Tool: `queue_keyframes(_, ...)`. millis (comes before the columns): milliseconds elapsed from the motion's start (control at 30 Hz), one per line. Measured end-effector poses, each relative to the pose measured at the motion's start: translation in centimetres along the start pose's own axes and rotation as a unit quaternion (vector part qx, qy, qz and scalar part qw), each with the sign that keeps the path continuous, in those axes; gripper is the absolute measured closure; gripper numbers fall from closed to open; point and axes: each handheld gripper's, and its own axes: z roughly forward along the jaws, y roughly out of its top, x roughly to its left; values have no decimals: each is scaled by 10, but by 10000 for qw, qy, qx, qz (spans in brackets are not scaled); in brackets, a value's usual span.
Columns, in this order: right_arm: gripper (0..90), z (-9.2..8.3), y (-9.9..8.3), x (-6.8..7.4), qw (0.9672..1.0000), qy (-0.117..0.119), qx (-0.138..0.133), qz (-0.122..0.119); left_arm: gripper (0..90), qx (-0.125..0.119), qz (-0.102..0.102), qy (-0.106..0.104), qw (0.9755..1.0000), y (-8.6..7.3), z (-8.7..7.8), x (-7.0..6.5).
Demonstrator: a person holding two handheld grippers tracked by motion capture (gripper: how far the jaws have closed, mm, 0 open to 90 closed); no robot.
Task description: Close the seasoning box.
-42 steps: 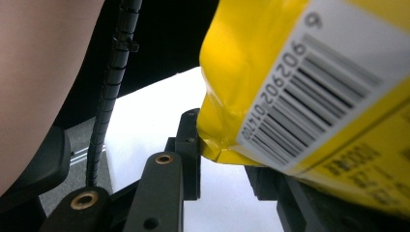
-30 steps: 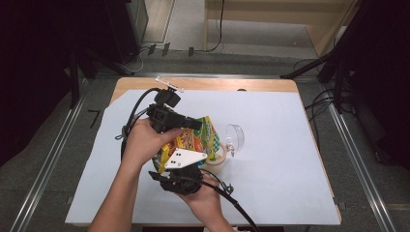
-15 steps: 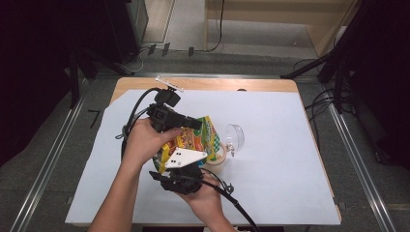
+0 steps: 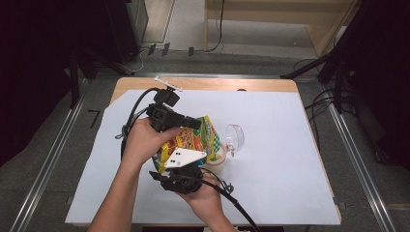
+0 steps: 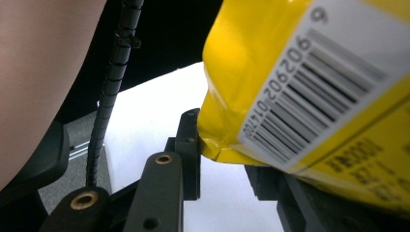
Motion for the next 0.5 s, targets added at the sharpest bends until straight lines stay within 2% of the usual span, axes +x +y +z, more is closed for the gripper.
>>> queue_keyframes(333, 707, -3, 1, 0, 9999, -31, 44, -115, 803, 11, -30, -11, 10000, 2, 1, 3)
queue_keyframes(500, 708, -3, 1, 0, 10000, 2, 13, -52, 803, 38, -40, -24, 10000, 3, 1, 4)
